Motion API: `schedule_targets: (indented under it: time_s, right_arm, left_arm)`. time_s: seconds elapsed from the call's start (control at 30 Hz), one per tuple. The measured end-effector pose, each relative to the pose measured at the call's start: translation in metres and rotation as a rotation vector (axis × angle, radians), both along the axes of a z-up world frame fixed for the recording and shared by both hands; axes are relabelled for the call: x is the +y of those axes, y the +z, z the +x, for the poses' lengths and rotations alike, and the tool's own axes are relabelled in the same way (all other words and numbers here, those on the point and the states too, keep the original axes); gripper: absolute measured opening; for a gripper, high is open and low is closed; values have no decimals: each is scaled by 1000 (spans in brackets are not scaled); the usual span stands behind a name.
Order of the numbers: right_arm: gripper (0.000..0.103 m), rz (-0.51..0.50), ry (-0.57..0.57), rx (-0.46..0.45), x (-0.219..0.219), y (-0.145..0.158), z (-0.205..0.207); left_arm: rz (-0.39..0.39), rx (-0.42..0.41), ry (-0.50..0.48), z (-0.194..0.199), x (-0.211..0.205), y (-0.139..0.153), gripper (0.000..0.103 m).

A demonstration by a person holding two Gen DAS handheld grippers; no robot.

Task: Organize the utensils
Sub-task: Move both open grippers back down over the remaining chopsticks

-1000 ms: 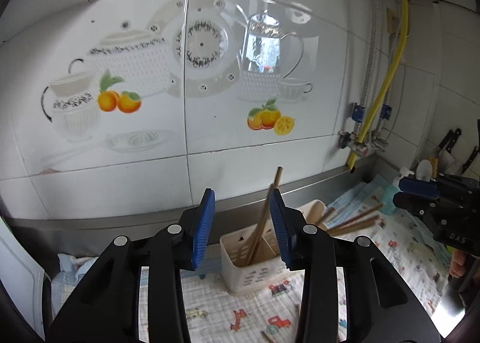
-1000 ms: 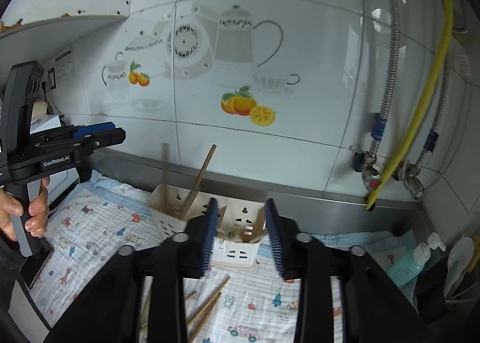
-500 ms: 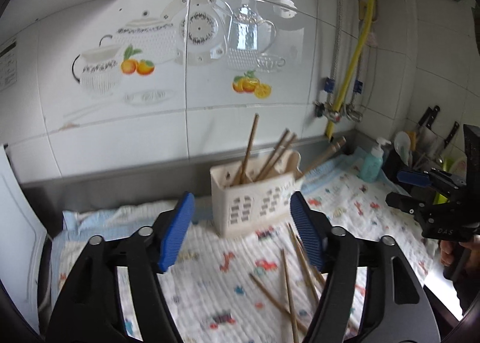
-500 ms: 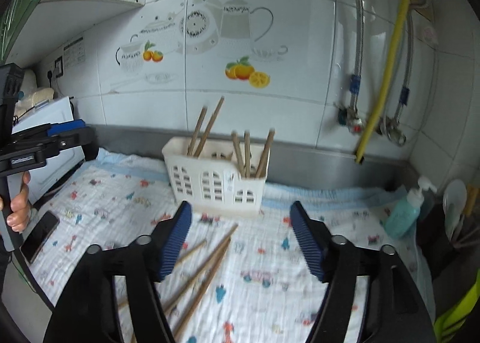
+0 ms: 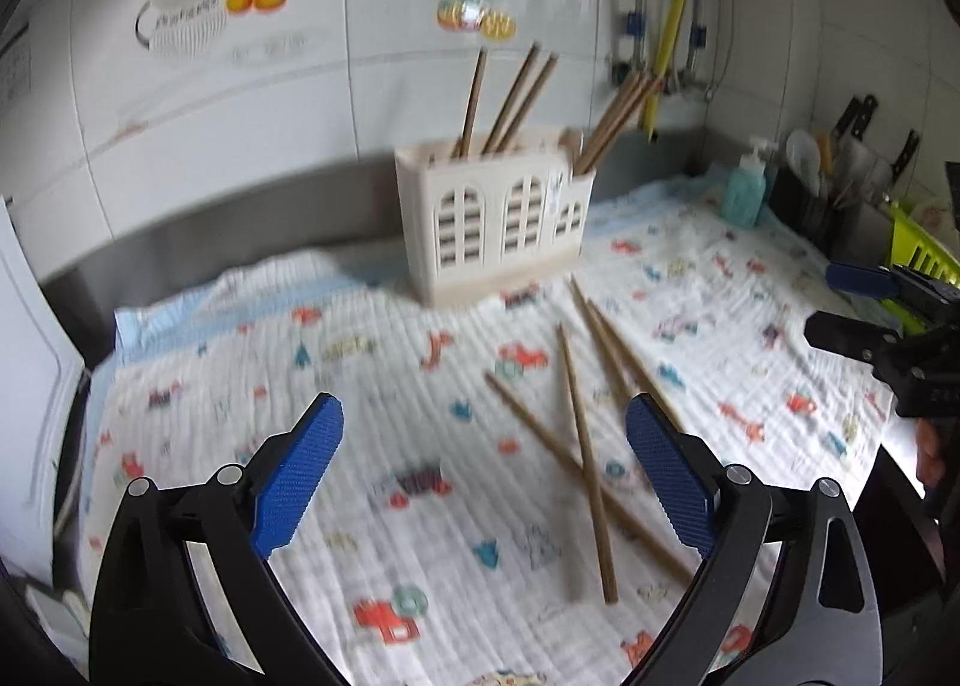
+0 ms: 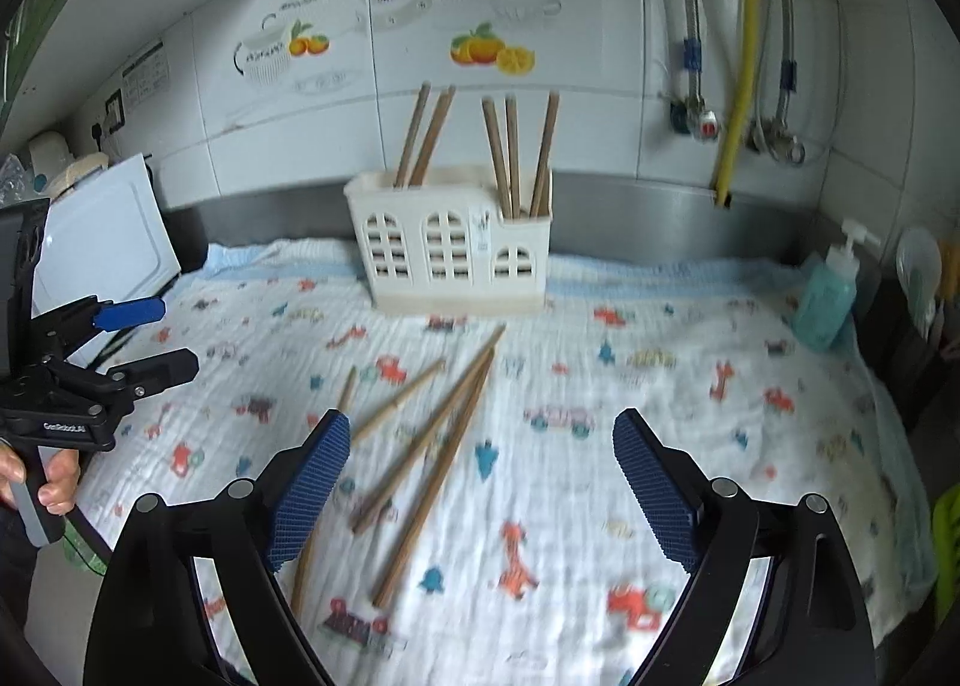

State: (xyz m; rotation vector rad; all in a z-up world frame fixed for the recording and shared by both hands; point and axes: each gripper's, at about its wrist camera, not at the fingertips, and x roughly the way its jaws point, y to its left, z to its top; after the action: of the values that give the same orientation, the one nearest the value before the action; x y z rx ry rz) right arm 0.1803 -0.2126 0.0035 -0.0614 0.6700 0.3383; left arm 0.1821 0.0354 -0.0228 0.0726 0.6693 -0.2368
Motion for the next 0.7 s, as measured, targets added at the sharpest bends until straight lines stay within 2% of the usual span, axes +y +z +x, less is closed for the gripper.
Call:
schedule_targets:
  time_s: [0.13,0.57,0.6,0.63,0.7]
  right_arm:
    - [86,-22,-11,20,5,-16,-11]
    - [86,-26,-37,81,8,-46,-20]
    - [86,-25,-41,83,7,-47,-20]
    - [86,-20,-45,87,5,-48,-20]
    - [86,-14,-48,91,4,-50,-19]
  left_arm:
    - [-28,47,-10,-3,-3,-17,94]
    - [-15,154,-89,-11,-33,-62,92]
    - [-9,154,-92,-11,-35,-64,89]
    - [-8,158,-103,-11,-37,-65,80]
    - [-7,173,-122,-9,-40,-69,75]
